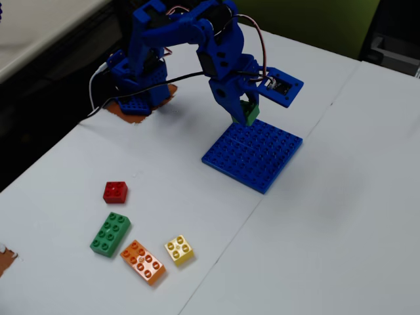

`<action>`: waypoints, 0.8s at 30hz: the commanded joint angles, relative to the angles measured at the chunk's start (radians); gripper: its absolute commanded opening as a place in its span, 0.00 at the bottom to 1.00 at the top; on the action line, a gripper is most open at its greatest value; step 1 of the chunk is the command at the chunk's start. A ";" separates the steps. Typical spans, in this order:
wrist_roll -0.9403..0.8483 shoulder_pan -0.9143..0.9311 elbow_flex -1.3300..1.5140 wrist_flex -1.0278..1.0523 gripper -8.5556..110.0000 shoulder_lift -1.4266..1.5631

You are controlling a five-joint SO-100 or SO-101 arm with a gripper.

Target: Pick up the 2x2 green block and go up the 8x8 blue block.

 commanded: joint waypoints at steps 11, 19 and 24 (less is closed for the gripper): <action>-0.008 0.012 -0.021 -0.009 0.08 0.054; -0.011 0.014 -0.021 -0.008 0.08 0.052; -0.014 0.014 -0.026 -0.006 0.08 0.052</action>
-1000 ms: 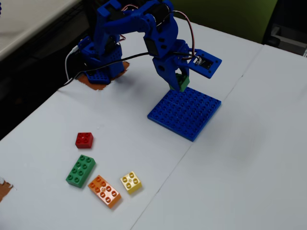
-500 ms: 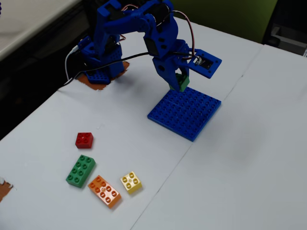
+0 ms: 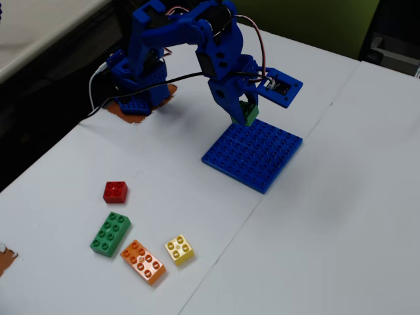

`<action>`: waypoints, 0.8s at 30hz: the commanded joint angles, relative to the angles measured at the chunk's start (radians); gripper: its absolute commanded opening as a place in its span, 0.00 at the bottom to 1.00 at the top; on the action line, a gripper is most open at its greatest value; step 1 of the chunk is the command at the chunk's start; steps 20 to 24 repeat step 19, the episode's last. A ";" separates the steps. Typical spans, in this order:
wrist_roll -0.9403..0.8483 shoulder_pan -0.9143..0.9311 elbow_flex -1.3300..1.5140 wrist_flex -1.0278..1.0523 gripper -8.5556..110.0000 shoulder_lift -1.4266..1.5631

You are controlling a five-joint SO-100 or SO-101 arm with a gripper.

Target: Pick up the 2x2 green block and go up the 8x8 blue block.

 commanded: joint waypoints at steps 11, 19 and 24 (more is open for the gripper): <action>-0.009 0.008 -0.035 -0.002 0.08 0.048; -0.011 0.008 -0.037 -0.002 0.08 0.044; -0.011 0.008 -0.037 -0.002 0.08 0.044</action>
